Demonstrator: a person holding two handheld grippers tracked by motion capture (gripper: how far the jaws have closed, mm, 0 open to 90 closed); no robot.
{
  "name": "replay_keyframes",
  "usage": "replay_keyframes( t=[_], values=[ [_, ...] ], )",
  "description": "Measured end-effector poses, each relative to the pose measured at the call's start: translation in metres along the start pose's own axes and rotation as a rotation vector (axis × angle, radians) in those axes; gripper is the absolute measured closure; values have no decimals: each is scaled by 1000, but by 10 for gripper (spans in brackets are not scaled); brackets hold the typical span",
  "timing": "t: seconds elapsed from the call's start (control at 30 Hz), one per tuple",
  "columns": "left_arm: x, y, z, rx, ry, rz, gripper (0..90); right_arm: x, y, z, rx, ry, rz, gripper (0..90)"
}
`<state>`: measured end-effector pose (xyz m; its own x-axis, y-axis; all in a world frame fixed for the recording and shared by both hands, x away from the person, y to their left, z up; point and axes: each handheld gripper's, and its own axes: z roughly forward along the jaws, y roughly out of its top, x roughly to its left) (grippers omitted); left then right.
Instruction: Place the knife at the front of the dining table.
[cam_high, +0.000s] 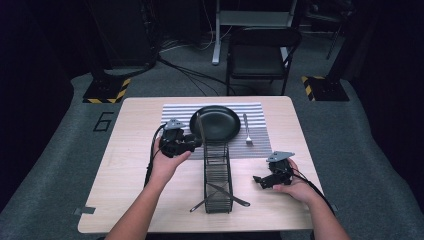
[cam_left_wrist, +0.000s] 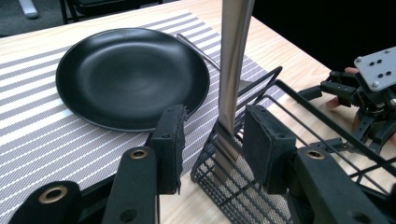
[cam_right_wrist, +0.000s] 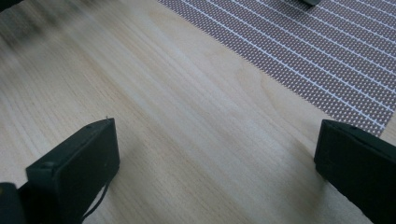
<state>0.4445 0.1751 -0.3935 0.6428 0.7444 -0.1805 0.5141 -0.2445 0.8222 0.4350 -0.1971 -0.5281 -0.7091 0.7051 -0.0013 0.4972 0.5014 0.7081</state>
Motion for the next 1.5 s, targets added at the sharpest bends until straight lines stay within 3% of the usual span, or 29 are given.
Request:
replay_keyframes(
  t=[0.77,1.03,1.27,1.5],
  values=[
    [-5,7,18,-10,-25,22,708,0,0,0,0,0,0,0],
    [-7,8,20,-16,-1,49,777,0,0,0,0,0,0,0],
    [-9,8,19,-18,-14,46,801,0,0,0,0,0,0,0],
    [-16,8,16,-5,-21,77,814,0,0,0,0,1,0,0]
  ],
)
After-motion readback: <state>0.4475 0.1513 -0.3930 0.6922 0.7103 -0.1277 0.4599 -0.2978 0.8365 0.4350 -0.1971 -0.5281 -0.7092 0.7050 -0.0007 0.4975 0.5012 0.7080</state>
